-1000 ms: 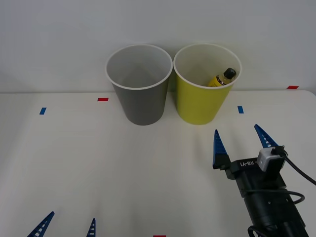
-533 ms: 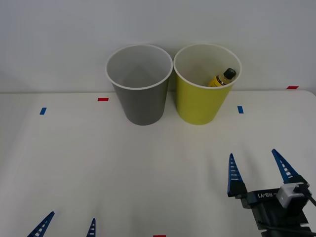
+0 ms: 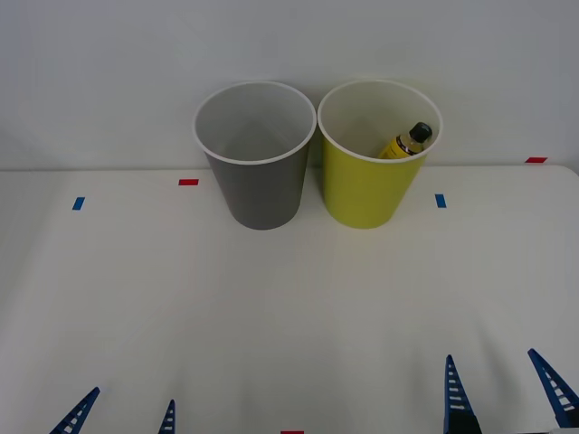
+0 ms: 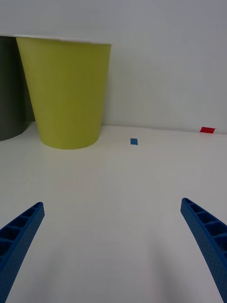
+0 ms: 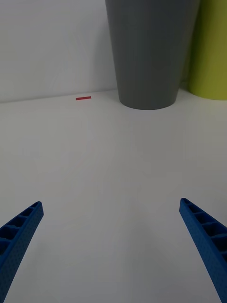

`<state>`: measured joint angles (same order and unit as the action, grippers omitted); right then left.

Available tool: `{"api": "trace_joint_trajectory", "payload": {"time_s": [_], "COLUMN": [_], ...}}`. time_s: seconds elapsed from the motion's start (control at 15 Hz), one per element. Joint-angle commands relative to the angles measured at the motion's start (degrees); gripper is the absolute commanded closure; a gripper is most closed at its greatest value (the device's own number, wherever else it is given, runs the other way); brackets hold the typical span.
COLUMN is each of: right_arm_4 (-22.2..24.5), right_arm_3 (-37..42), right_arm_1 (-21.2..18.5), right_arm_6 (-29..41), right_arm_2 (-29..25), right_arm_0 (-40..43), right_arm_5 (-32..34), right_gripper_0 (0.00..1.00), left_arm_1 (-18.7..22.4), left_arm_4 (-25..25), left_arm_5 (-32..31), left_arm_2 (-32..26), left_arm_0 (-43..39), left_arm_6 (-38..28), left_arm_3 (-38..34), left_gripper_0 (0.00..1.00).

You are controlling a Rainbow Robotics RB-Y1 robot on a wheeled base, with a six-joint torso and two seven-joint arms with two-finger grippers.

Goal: Put cans in the gray bin and PET bottles in the light green bin.

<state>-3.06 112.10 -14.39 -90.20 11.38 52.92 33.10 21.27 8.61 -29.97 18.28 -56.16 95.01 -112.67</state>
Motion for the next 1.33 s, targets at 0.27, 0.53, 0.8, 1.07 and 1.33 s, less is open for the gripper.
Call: {"api": "trace_joint_trajectory", "payload": {"time_s": [0.27,0.53,0.8,1.07,1.33], "right_arm_4": [0.0,0.0,0.2,0.2,0.2], "right_arm_3": [0.0,0.0,0.0,0.0,0.0], "right_arm_1": [-0.9,-1.2,-1.2,-1.2,-1.2], "right_arm_6": [-3.2,-4.0,-3.8,-3.8,-3.8], "right_arm_2": [0.9,1.7,1.5,1.5,1.5], "right_arm_0": [6.1,7.9,7.6,7.6,7.6], "right_arm_5": [0.7,0.7,0.7,0.7,0.7], "right_gripper_0": [0.0,0.0,0.0,0.0,0.0], "left_arm_1": [0.0,0.0,0.0,0.0,0.0], "left_arm_4": [0.0,0.0,0.0,0.0,0.0], "left_arm_5": [0.0,0.0,0.0,0.0,0.0], "left_arm_2": [0.0,0.0,0.0,0.0,0.0], "left_arm_0": [0.0,0.0,0.0,0.0,0.0], "left_arm_6": [0.0,0.0,0.0,0.0,0.0], "left_arm_3": [0.0,0.0,0.0,0.0,0.0], "left_gripper_0": [0.0,0.0,0.0,0.0,0.0]}}
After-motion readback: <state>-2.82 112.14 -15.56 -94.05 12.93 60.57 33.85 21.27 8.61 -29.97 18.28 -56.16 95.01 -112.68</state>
